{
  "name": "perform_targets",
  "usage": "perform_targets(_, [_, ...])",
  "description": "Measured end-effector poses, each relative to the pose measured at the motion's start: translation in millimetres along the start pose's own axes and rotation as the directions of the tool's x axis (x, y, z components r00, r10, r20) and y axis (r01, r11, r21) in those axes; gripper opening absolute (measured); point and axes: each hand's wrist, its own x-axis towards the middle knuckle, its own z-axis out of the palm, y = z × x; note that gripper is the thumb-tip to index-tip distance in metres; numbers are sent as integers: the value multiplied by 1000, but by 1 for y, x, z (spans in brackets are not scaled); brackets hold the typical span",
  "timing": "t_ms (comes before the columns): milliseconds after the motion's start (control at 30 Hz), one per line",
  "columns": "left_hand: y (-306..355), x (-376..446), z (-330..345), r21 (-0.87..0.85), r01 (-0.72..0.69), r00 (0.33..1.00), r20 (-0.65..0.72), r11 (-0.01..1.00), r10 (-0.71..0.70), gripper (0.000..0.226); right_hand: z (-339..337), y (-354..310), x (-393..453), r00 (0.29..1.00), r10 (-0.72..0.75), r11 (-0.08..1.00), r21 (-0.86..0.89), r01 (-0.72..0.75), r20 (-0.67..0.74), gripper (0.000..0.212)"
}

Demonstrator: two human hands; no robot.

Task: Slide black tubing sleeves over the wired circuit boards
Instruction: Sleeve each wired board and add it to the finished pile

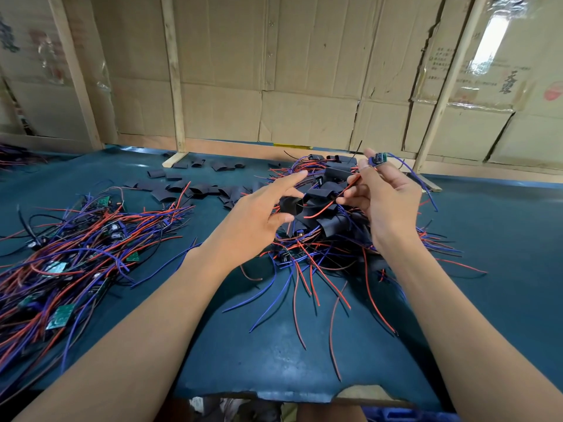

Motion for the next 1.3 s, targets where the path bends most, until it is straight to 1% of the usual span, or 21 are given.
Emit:
perform_targets(67, [0,0,0,1,6,1000,1,1000,-6,82,0,0,0,1000,7,1000,3,-7,-1,29])
perform_targets(133, [0,0,0,9,1,1000,11,1000,-1,83,-1,0,0,1000,6,1000,5,-6,3,28])
perform_targets(233, [1,0,1,39,-18,1000,25,999,17,84,-1,1,1,1000,17,1000,17,-18,10,12])
perform_targets(300, [2,1,1,46,-29,999,23,999,28,85,0,2,1,1000,15,1000,22,-15,8,9])
perform_targets(400, [2,1,1,49,-46,999,22,998,45,85,-1,3,2,1000,0,1000,30,0,-4,10])
perform_targets(600, [1,1,2,43,-56,998,30,998,55,85,-3,5,4,1000,-23,999,36,24,-14,19])
perform_targets(767, [-1,1,2,54,-55,998,29,997,53,84,-1,2,1,999,-43,999,31,43,-9,13])
perform_targets(833, [0,1,1,60,-39,999,24,997,38,83,0,1,-1,999,-44,998,37,44,-1,23])
perform_targets(867, [0,0,1,64,-33,999,17,997,32,82,-1,1,-1,999,-40,998,46,40,9,21])
perform_targets(933, [1,0,-1,80,-28,1000,-2,996,28,79,-1,2,-1,999,-30,997,69,27,42,9])
perform_targets(967, [1,0,-1,96,-27,1000,-14,995,28,78,-1,3,-1,998,-21,997,79,16,64,8])
perform_targets(1100, [4,-1,-2,173,-43,994,-89,984,59,74,2,6,-4,988,8,996,87,-21,156,11])
perform_targets(1233, [9,-1,-2,191,-67,985,-145,979,95,72,8,10,-9,972,42,995,79,-62,233,20])
perform_targets(1300, [11,-1,-1,209,-60,982,-162,976,95,72,10,12,-12,955,75,993,62,-96,287,22])
